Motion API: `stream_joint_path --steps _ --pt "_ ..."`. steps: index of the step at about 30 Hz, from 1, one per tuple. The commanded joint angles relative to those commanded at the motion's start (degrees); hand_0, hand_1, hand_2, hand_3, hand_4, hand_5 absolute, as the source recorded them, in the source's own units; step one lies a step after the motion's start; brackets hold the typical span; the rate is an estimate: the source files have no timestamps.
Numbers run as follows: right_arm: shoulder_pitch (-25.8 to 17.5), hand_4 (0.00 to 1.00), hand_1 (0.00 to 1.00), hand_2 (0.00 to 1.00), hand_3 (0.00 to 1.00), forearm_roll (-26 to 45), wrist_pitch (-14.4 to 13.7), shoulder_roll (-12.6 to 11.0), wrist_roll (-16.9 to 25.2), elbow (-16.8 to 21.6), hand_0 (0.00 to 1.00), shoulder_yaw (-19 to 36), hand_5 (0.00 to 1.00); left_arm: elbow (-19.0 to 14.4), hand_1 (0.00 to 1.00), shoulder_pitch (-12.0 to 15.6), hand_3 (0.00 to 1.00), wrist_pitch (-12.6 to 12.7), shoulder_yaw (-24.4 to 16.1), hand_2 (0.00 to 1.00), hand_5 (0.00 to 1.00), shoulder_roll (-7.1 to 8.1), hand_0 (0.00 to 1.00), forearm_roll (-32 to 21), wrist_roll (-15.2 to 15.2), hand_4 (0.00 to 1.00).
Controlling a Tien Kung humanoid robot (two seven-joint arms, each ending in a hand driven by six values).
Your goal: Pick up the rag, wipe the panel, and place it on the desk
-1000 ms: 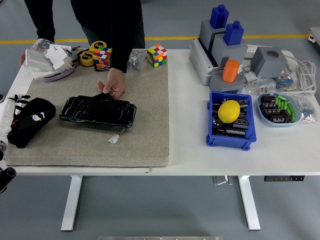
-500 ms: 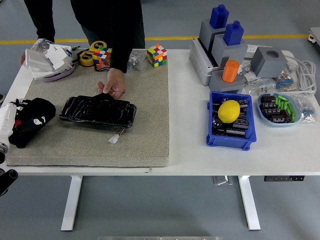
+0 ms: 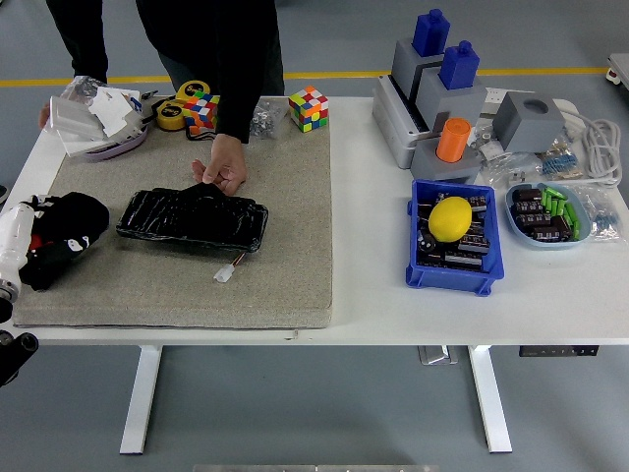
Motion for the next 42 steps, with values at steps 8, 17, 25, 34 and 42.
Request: stream_joint_path --steps 8,17,25,34,42 --pt "0.00 0.998 0.616 0.674 0.605 0.08 -0.08 -0.11 0.02 -0.01 0.715 0.00 0.596 0.42 0.609 -0.10 0.773 0.15 0.72 0.724 0.326 -0.22 0.393 -0.52 -0.18 0.998" --pt "-0.10 0.998 0.617 0.674 0.606 0.04 -0.17 -0.10 0.08 0.02 0.714 0.04 0.595 0.47 0.471 0.01 0.712 0.94 0.45 0.534 0.249 -0.39 0.333 -1.13 -0.39 0.934" --pt "-0.22 0.998 0.618 0.674 0.606 0.01 -0.30 -0.15 0.15 0.00 0.715 -0.02 0.596 0.26 0.403 0.11 0.637 1.63 0.35 0.488 0.189 -0.31 0.312 -1.45 -0.64 0.854" --pt "-0.53 0.998 0.618 0.673 0.605 -0.07 -0.36 -0.22 0.16 0.02 0.715 0.42 0.596 0.35 0.395 0.23 0.632 1.76 0.88 0.483 0.155 -0.39 0.303 -0.24 0.27 0.854" --pt "-0.50 0.998 0.617 0.673 0.606 0.05 -0.46 -0.19 0.31 0.04 0.714 0.43 0.596 0.63 0.332 0.06 0.582 2.25 0.92 0.474 0.104 -0.48 0.257 0.23 0.89 0.830"
